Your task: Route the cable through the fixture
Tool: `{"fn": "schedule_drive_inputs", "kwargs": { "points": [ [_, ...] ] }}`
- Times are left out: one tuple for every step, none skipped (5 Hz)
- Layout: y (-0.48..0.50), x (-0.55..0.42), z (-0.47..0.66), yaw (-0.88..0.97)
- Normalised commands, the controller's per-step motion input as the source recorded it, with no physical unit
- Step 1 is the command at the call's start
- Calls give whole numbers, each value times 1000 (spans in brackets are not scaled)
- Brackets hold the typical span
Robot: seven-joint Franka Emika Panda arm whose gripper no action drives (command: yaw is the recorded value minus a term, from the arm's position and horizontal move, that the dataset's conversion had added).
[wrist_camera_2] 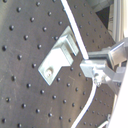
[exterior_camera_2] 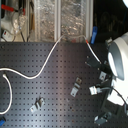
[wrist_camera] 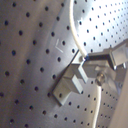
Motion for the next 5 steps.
{"fn": "schedule_drive_inputs", "kwargs": {
  "points": [
    [-399, -164, 5, 166],
    [-16, -7, 0, 0],
    [-300, -201, 201, 0],
    [-317, -522, 10, 0],
    [-243, -394, -53, 0]
  ]
}}
